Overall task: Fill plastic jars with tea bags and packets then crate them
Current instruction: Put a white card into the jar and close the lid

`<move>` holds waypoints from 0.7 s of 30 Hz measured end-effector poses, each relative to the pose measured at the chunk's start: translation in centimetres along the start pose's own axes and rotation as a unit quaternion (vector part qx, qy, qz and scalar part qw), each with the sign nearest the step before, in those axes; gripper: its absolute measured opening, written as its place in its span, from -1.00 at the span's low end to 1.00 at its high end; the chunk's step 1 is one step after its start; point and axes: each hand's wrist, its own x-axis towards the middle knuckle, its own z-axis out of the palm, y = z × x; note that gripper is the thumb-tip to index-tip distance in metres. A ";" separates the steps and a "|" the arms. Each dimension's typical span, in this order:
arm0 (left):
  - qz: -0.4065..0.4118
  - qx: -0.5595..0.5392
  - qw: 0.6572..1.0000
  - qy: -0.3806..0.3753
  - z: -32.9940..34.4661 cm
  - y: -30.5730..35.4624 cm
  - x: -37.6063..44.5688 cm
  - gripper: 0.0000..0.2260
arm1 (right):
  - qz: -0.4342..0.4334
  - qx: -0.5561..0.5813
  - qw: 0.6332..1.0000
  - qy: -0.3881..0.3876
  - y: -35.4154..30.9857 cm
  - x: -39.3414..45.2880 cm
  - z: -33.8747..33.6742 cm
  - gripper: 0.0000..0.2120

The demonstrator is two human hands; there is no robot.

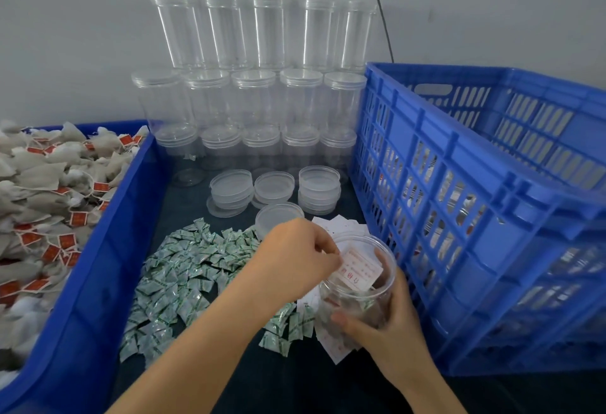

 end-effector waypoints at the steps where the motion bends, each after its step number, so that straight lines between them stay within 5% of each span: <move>1: 0.005 0.022 1.000 0.010 0.3 0.0 0.0 -0.84 | 0.007 0.000 1.000 -0.003 -0.1 -0.1 0.0 -0.08; 11: 0.053 0.127 0.989 0.062 1.7 0.0 0.0 -0.87 | -0.069 -0.114 0.991 0.019 -1.3 -0.5 0.1 0.16; 14: 0.063 0.150 0.984 0.078 1.9 0.0 -0.1 -0.83 | -0.044 -0.177 0.983 -0.013 -3.4 0.0 -0.5 0.02; 17: 0.065 0.184 0.977 0.086 1.8 -0.2 -0.1 -0.74 | -0.024 -0.296 0.953 -0.055 -5.7 0.7 -1.2 0.01; 21: 0.072 0.228 0.967 0.085 1.5 -0.2 -0.1 -0.54 | -0.008 -0.484 0.865 -0.129 -9.3 1.8 -1.2 0.12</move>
